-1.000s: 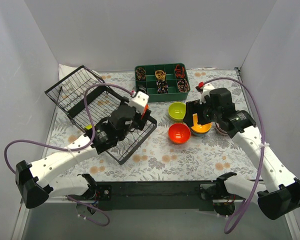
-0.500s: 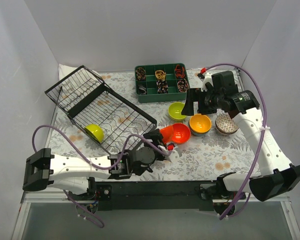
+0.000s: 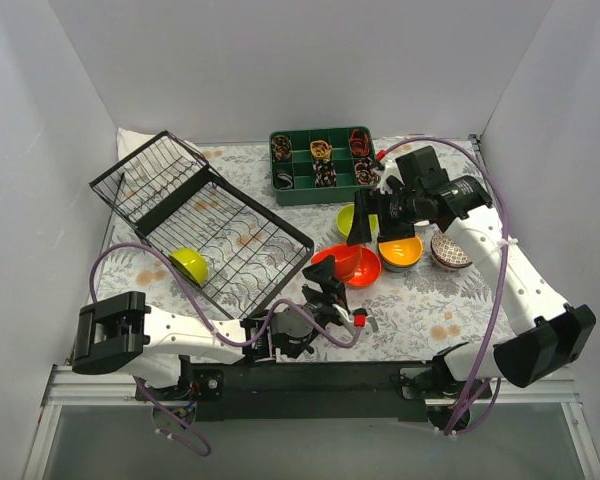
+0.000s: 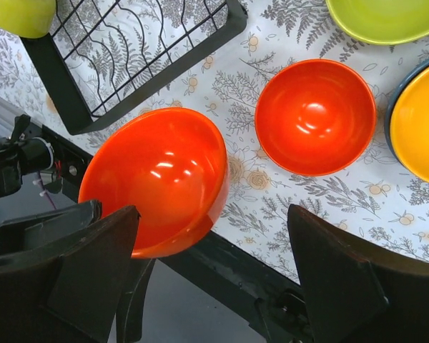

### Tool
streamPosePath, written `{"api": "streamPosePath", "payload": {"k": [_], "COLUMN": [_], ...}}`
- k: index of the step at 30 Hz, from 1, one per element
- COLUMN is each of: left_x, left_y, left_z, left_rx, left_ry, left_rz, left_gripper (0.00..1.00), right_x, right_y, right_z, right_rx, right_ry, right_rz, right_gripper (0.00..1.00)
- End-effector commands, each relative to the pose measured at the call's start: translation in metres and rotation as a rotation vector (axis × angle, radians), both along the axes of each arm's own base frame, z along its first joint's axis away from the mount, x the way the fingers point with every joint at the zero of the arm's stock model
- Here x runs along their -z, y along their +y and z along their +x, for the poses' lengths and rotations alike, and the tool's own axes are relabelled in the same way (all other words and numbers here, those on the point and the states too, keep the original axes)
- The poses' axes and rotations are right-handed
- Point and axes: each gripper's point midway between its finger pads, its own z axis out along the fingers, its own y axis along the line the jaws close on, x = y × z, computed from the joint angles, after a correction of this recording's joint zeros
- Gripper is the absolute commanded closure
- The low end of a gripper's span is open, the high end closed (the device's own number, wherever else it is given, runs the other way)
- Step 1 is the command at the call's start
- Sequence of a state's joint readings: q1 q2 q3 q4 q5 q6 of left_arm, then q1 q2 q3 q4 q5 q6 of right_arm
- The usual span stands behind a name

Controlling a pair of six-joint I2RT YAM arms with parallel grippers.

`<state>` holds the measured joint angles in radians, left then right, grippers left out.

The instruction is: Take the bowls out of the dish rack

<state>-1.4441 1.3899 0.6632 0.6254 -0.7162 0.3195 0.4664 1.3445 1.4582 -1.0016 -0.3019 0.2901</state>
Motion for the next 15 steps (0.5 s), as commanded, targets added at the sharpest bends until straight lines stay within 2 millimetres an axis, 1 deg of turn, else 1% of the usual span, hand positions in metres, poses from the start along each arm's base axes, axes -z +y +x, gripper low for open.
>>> {"api": "streamPosePath", "payload": {"k": [1, 7, 9, 10, 12, 13, 14, 15], "left_x": [-0.02, -0.01, -0.007, -0.005, -0.004, -0.003, -0.002, -0.001], "left_y": [-0.007, -0.01, -0.01, -0.01, -0.01, -0.01, -0.01, -0.01], "left_z": [-0.002, -0.004, -0.005, -0.005, -0.005, -0.005, -0.005, -0.006], "left_rx": [0.021, 0.04, 0.046, 0.046, 0.048, 0.049, 0.051, 0.052], "left_ry": [-0.039, -0.033, -0.028, -0.027, -0.028, -0.027, -0.026, -0.023], "left_rz": [-0.064, -0.035, -0.026, -0.023, -0.02, -0.019, -0.013, -0.012], "left_gripper": [0.91, 0.91, 0.9, 0.9, 0.89, 0.89, 0.89, 0.89], "right_x": [0.01, 0.037, 0.039, 0.044, 0.046, 0.051, 0.051, 0.05], "right_y": [0.01, 0.012, 0.014, 0.015, 0.018, 0.021, 0.022, 0.025], "right_z": [-0.005, -0.008, -0.008, -0.011, -0.01, -0.011, -0.012, -0.013], "right_rx": [-0.022, -0.068, -0.09, -0.104, -0.124, -0.146, -0.156, -0.172], "right_ry": [0.055, 0.129, 0.138, 0.163, 0.175, 0.192, 0.199, 0.208], "right_rz": [-0.017, -0.118, -0.132, -0.152, -0.169, -0.181, -0.185, -0.179], "right_gripper": [0.08, 0.1, 0.14, 0.16, 0.22, 0.25, 0.32, 0.35]}}
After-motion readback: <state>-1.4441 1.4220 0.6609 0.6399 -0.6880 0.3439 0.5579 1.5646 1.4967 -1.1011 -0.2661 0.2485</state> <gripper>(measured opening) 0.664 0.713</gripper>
